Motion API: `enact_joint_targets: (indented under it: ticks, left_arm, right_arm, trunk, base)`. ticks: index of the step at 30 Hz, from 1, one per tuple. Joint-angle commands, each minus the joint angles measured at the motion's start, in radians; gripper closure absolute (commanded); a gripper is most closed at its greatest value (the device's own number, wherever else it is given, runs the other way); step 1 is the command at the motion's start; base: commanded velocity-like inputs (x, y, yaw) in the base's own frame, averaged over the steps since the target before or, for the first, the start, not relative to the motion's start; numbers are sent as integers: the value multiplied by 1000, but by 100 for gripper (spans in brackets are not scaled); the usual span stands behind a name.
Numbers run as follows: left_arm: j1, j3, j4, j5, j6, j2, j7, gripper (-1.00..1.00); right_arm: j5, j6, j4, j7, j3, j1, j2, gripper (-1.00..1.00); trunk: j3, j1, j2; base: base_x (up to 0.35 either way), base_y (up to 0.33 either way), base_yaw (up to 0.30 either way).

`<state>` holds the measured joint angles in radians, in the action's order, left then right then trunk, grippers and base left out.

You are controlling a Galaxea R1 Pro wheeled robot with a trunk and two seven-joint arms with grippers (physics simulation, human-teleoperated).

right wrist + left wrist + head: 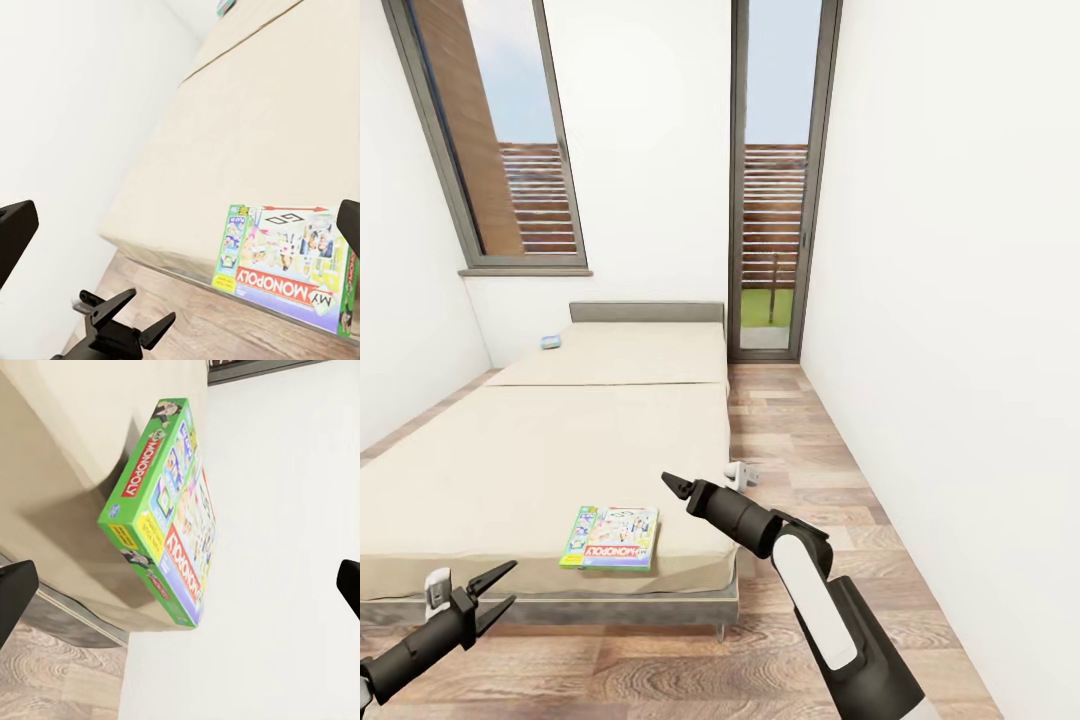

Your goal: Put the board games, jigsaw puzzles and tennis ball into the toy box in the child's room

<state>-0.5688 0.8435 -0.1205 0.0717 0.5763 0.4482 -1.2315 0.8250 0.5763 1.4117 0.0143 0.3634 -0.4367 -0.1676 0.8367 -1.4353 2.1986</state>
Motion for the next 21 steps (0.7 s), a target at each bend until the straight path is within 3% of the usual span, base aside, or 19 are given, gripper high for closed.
enact_joint_targets:
  ticks: [1, 12, 21]
  left_arm:
    - [0, -5, 0, 7, 10, 1, -2, -100]
    - [0, -6, -1, 7, 10, 2, -3, -100]
    - [0, -6, -1, 7, 10, 4, -4, -100]
  right_arm:
    - [0, 4, 0, 1, 0, -1, -1, -100]
    - [-1, -2, 1, 2, 51, -1, 2, -100]
    - [-1, -4, 0, 2, 61, -1, 2, -100]
  trunk:
    - [1, 0, 0]
    - [1, 0, 0]
    - [1, 0, 0]
  base:
    - [0, 0, 0]
    - [54, 30, 0]
    - [15, 9, 0]
